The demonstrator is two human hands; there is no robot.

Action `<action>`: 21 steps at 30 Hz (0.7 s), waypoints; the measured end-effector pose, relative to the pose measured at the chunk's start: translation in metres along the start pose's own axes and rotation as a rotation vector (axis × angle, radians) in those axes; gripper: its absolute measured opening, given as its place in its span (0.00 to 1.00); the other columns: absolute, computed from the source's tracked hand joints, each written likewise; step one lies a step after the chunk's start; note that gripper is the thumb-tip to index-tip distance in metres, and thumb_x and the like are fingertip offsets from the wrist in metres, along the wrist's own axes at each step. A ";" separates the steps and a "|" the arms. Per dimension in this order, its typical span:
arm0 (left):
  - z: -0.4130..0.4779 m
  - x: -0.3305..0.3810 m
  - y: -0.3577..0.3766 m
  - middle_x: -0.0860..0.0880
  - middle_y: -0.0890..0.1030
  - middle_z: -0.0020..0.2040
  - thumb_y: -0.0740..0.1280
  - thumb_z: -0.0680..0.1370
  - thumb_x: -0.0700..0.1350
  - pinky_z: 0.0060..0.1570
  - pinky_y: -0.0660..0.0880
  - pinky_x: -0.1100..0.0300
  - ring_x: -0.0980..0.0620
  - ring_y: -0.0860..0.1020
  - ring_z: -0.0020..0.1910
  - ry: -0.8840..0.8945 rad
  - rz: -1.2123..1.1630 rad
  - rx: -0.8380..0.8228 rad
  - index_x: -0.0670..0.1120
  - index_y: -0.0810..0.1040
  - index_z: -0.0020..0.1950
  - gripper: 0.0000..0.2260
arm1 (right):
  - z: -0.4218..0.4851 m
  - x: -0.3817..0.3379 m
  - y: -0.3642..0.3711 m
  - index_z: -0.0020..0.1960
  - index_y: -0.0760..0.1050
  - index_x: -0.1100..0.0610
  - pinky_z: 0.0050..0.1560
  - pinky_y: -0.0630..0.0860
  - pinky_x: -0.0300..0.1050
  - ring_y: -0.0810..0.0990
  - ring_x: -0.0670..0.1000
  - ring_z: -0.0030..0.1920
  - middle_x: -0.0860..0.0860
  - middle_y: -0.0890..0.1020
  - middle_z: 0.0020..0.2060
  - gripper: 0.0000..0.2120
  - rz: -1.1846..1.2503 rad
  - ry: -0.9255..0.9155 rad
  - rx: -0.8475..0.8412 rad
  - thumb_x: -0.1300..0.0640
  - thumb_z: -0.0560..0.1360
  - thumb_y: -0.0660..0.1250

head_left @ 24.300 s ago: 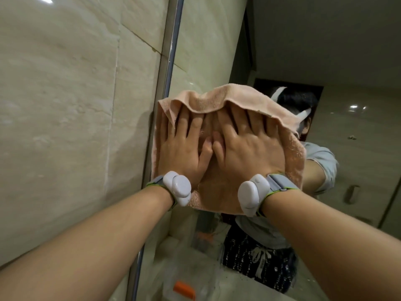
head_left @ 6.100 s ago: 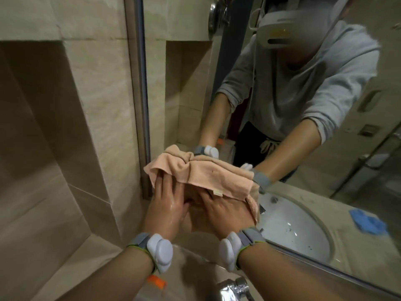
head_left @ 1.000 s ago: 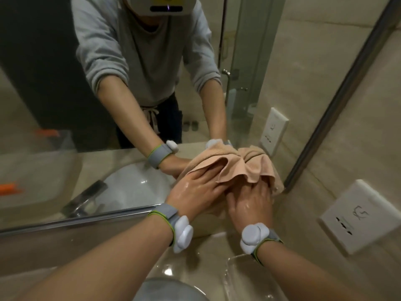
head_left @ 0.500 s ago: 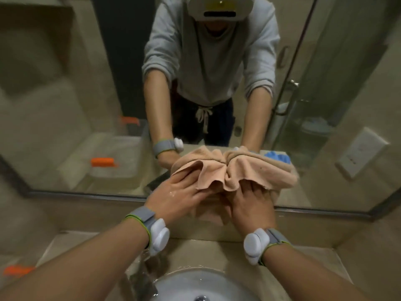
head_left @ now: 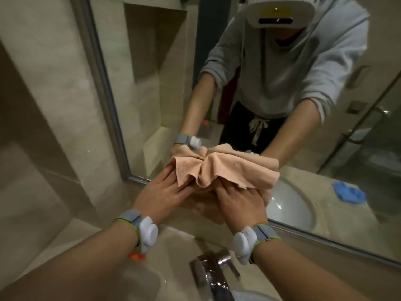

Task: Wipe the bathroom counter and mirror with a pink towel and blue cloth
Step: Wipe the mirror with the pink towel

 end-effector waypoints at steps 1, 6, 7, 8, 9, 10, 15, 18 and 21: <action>-0.004 -0.004 0.001 0.39 0.81 0.66 0.65 0.81 0.35 0.71 0.69 0.35 0.34 0.80 0.65 -0.011 0.007 0.007 0.43 0.80 0.67 0.15 | 0.003 -0.004 -0.002 0.64 0.78 0.53 0.37 0.80 0.53 0.85 0.60 0.43 0.53 0.84 0.51 0.26 -0.022 -0.009 0.015 0.45 0.68 0.70; -0.041 -0.043 -0.001 0.41 0.73 0.71 0.59 0.85 0.37 0.75 0.66 0.40 0.35 0.71 0.69 -0.112 -0.012 0.075 0.44 0.70 0.73 0.16 | 0.041 -0.055 -0.015 0.61 0.82 0.54 0.34 0.79 0.49 0.85 0.59 0.41 0.54 0.85 0.49 0.28 -0.013 -0.067 0.151 0.48 0.71 0.51; -0.049 -0.051 0.000 0.41 0.71 0.72 0.58 0.85 0.38 0.75 0.65 0.40 0.35 0.70 0.71 -0.134 -0.007 0.058 0.45 0.67 0.76 0.18 | 0.048 -0.066 -0.013 0.61 0.82 0.55 0.34 0.79 0.49 0.85 0.59 0.41 0.53 0.85 0.49 0.28 -0.008 -0.095 0.159 0.47 0.71 0.52; -0.057 -0.059 0.001 0.41 0.70 0.73 0.58 0.86 0.38 0.76 0.64 0.40 0.35 0.69 0.71 -0.165 -0.003 0.036 0.46 0.66 0.77 0.19 | 0.056 -0.077 -0.011 0.62 0.82 0.55 0.35 0.79 0.50 0.85 0.59 0.42 0.53 0.85 0.49 0.26 -0.014 -0.118 0.144 0.47 0.71 0.55; -0.063 -0.065 0.002 0.40 0.71 0.72 0.59 0.85 0.38 0.76 0.64 0.41 0.35 0.69 0.71 -0.198 -0.005 0.024 0.46 0.66 0.77 0.20 | 0.062 -0.085 -0.007 0.63 0.81 0.55 0.37 0.80 0.50 0.85 0.59 0.43 0.53 0.85 0.51 0.24 -0.028 -0.139 0.128 0.47 0.71 0.62; -0.069 -0.070 0.002 0.40 0.72 0.71 0.60 0.83 0.38 0.74 0.65 0.42 0.34 0.71 0.69 -0.240 -0.007 0.005 0.46 0.68 0.76 0.20 | 0.068 -0.094 -0.004 0.65 0.80 0.55 0.40 0.80 0.50 0.85 0.58 0.46 0.53 0.85 0.53 0.25 -0.045 -0.156 0.110 0.48 0.69 0.70; -0.086 -0.090 -0.001 0.35 0.79 0.62 0.61 0.77 0.38 0.44 0.79 0.43 0.33 0.79 0.50 -0.472 -0.049 -0.107 0.45 0.71 0.67 0.19 | 0.092 -0.127 -0.004 0.66 0.79 0.52 0.49 0.78 0.45 0.84 0.51 0.50 0.48 0.84 0.56 0.28 -0.058 -0.223 0.107 0.51 0.67 0.75; -0.086 -0.095 -0.012 0.34 0.79 0.61 0.58 0.77 0.37 0.34 0.76 0.47 0.34 0.78 0.39 -0.555 -0.110 -0.143 0.41 0.77 0.66 0.19 | 0.101 -0.142 -0.005 0.70 0.75 0.51 0.56 0.76 0.45 0.83 0.50 0.55 0.47 0.83 0.59 0.26 -0.064 -0.299 0.065 0.49 0.73 0.71; -0.077 -0.097 -0.028 0.35 0.77 0.65 0.58 0.77 0.33 0.32 0.76 0.48 0.33 0.80 0.40 -0.680 -0.200 -0.152 0.40 0.78 0.68 0.21 | 0.099 -0.138 -0.022 0.65 0.79 0.48 0.56 0.76 0.42 0.84 0.46 0.53 0.43 0.84 0.55 0.22 -0.116 -0.316 0.091 0.46 0.72 0.71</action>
Point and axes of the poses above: each hand's wrist, its own z-axis towards the middle knuckle, its own y-axis out of the palm, x = y × z, the point moved 9 cm from there along z, towards the middle knuckle
